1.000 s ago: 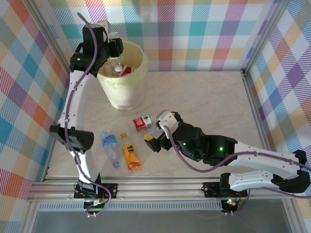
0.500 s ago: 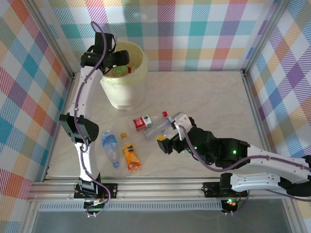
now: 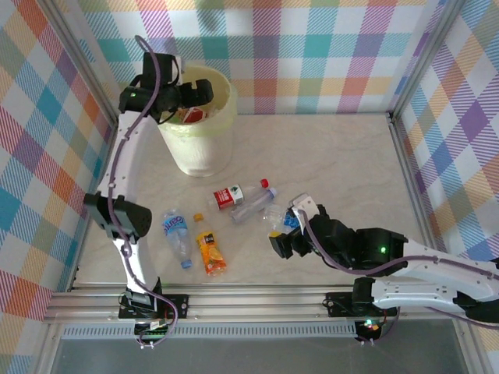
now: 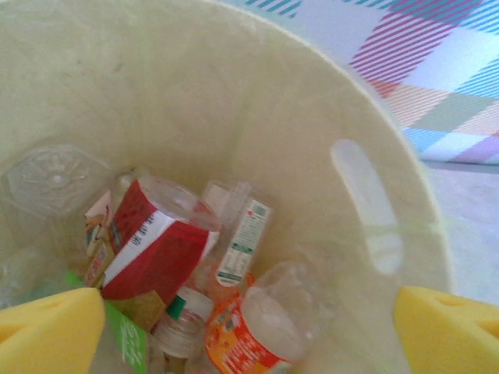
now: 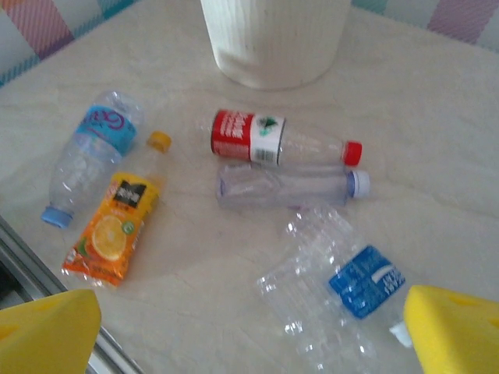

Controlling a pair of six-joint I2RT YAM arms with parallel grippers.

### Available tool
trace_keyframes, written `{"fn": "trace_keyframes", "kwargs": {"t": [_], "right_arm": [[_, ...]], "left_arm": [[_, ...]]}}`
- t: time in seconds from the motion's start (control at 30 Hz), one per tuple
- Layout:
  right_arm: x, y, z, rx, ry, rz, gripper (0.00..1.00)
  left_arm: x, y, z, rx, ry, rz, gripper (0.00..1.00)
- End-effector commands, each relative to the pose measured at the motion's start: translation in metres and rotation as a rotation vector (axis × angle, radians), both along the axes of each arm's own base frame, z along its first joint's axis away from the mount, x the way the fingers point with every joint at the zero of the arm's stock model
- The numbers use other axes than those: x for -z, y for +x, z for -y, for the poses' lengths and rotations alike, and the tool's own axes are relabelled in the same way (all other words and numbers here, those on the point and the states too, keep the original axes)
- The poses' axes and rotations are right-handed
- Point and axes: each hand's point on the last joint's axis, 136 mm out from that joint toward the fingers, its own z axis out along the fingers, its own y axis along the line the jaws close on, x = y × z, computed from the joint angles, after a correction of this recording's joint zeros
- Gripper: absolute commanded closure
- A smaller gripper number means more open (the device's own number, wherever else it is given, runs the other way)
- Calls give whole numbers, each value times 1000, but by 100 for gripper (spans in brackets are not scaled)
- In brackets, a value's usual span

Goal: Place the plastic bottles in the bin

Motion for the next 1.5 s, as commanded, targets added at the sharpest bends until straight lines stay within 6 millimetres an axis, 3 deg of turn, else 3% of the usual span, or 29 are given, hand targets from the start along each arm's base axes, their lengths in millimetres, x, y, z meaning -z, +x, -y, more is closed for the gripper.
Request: {"fn": "trace_keyframes", "kwargs": {"t": [0.0,0.13,0.23,0.37,0.57,0.9,1.1,1.27,1.47], "right_arm": [[19,-7,15,21,-11,-61,0],[40,-10,21,30,-26,-89,0],[53,-9,23,45,-32,-97,0],[65,-7,18,46,-40,-112,0],[68,0,3,11,-46,-150,0],[105,18,3,28,-33,-356,3],[138,22,16,98,-77,-423,7],[163,27,25,158,-78,-462,9],[175,39,32,202,-84,-468,9]], "left_arm": [[-64,-38,12,102,-110,150,0],[-76,-82,29,225,-173,165,0],[-69,-119,42,311,-201,159,0],[-46,-168,60,426,-232,143,0],[-12,-216,72,531,-284,123,0],[47,-274,74,596,-355,17,0],[83,-304,65,568,-396,-32,0],[105,-314,57,547,-355,-69,0],[129,-319,54,525,-340,-147,0]]}}
